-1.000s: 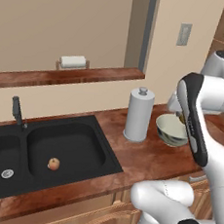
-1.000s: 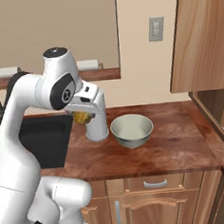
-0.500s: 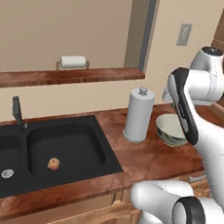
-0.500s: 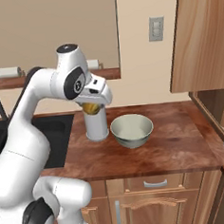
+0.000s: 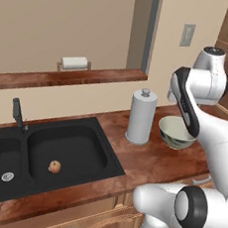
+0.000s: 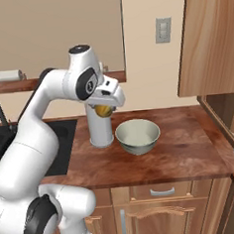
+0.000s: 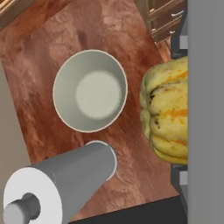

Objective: Pick the squashs from the cabinet and place them in one bowl. Pick the peach from the sink and place it in the other bowl.

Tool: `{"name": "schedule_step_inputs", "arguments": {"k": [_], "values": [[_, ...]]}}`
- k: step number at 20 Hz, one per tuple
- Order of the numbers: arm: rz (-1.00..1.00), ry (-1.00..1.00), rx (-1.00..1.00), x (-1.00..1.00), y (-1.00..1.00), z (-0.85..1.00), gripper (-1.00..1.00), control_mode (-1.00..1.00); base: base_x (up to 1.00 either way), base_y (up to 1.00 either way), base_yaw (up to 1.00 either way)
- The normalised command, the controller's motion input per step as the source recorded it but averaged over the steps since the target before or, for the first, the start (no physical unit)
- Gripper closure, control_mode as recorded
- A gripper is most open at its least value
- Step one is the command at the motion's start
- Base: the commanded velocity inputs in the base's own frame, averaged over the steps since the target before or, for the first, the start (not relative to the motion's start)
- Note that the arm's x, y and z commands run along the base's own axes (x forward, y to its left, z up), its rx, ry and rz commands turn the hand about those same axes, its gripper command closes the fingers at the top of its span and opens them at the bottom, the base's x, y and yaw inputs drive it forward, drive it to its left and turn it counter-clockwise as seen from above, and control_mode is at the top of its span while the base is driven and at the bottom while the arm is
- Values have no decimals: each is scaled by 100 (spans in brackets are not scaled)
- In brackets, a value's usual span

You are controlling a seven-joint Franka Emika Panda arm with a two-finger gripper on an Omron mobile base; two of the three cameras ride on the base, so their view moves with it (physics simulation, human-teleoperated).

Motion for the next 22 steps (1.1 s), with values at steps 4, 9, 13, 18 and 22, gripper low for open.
{"name": "schedule_step_inputs", "arguments": {"k": [4, 9, 13, 18, 22], "values": [[0, -7, 0, 10, -34, -24, 100, -100, 0, 0, 0], [0, -6, 0, 34, -20, -30, 100, -100, 0, 0, 0], [0, -3, 0, 31, -8, -25, 100, -100, 0, 0, 0], [0, 0, 0, 25, -7, -20, 100, -100, 0, 0, 0], [0, 0, 0, 20, -14, -31, 100, -100, 0, 0, 0]]}}
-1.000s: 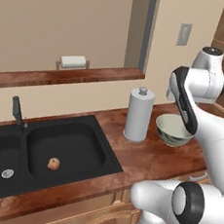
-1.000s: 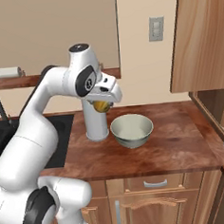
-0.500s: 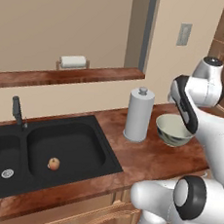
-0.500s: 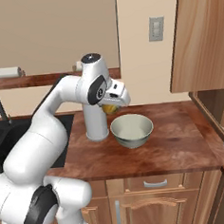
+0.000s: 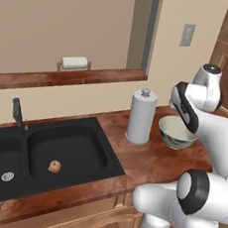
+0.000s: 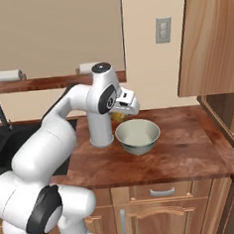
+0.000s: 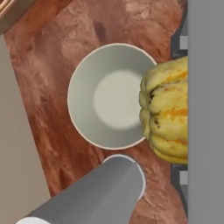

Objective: Pick the squashs from the cabinet and place them in one bowl. Pick the peach from the sink and place it in the other bowl.

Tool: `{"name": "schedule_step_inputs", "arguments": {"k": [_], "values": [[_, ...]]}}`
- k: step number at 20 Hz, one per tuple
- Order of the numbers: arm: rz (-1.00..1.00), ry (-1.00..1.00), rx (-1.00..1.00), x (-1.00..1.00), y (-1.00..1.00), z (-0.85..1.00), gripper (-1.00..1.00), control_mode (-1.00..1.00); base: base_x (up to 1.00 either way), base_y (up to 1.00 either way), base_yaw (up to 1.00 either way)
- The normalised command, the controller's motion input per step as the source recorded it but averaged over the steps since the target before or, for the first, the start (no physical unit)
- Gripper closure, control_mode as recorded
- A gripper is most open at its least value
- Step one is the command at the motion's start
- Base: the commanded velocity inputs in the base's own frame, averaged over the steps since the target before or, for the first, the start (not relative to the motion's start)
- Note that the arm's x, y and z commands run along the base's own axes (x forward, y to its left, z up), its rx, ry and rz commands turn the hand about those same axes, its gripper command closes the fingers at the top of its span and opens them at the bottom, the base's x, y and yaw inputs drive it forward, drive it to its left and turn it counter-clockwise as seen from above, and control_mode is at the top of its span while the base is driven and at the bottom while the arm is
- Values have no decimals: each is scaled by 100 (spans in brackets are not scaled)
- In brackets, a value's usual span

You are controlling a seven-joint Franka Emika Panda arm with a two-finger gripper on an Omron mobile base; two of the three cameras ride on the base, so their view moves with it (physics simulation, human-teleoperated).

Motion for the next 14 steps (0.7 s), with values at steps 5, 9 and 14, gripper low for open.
{"name": "schedule_step_inputs", "arguments": {"k": [5, 9, 14], "values": [[0, 0, 2, 23, -20, -10, 100, -100, 0, 0, 0], [0, 0, 0, 33, -22, -20, 100, -100, 0, 0, 0], [0, 0, 0, 33, -16, -10, 100, -100, 0, 0, 0]]}}
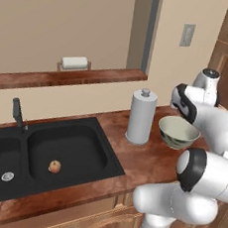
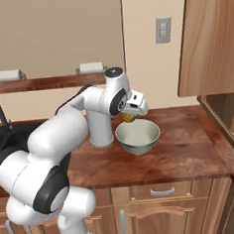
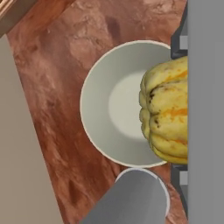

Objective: Pick the squashs from the cabinet and place them in one bowl. Pick the peach from the sink and place it in the other bowl.

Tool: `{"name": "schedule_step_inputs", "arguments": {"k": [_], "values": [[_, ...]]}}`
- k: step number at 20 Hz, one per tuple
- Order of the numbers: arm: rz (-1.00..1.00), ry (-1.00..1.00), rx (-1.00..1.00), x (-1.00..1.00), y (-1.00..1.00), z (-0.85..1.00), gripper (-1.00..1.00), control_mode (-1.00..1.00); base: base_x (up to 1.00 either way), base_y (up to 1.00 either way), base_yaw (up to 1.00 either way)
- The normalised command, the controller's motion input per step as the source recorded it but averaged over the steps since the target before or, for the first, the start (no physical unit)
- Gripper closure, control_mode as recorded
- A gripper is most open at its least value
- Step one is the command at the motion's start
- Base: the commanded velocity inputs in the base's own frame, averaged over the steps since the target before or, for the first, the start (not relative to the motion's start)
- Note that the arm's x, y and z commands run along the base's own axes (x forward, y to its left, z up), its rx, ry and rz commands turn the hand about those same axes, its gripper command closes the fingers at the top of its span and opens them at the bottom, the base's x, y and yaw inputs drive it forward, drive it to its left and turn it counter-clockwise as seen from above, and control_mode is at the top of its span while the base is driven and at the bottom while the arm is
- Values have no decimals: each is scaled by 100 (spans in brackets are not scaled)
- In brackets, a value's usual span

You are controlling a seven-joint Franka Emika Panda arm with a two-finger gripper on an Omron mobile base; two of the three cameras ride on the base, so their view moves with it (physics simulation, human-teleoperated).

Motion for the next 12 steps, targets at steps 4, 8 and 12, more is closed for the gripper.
{"name": "schedule_step_inputs", "arguments": {"k": [4, 8, 12], "values": [[0, 0, 0, 29, -4, -1, 100, -100, 0, 0, 0], [0, 0, 0, 21, 0, -2, 100, -100, 0, 0, 0], [0, 0, 0, 11, 0, -18, 100, -100, 0, 0, 0]]}}
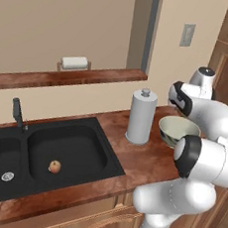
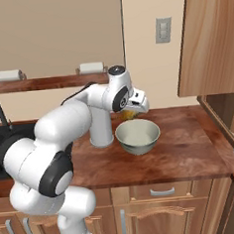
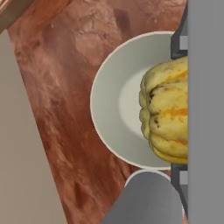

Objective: Pick the squashs from the cabinet and place them in one bowl. Pick the peach from the sink and place it in the other bowl.

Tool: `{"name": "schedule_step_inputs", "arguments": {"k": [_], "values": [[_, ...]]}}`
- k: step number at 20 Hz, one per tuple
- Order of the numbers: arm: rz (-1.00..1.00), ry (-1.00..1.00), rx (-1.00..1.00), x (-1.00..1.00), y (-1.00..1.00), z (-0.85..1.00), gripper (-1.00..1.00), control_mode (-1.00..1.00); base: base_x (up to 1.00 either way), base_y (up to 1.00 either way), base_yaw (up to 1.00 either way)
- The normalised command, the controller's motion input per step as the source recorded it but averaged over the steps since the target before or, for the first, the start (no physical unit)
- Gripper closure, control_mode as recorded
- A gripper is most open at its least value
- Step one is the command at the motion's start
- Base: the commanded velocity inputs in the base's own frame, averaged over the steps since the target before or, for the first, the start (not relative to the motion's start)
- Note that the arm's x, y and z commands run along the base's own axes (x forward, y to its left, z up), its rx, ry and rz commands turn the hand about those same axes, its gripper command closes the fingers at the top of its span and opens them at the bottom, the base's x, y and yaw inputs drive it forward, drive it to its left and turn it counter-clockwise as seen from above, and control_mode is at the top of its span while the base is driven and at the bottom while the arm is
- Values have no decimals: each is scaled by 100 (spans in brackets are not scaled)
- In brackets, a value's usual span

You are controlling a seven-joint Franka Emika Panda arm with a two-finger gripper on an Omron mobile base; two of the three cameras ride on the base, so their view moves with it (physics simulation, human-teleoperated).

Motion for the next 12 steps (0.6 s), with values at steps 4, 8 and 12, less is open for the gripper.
{"name": "schedule_step_inputs", "arguments": {"k": [4, 8, 12], "values": [[0, 1, 0, -1, 0, -26, 100, -100, 0, 0, 0], [0, 0, 0, -3, 0, -38, 100, -100, 0, 0, 0], [0, 0, 0, 0, 0, -36, 100, -100, 0, 0, 0]]}}
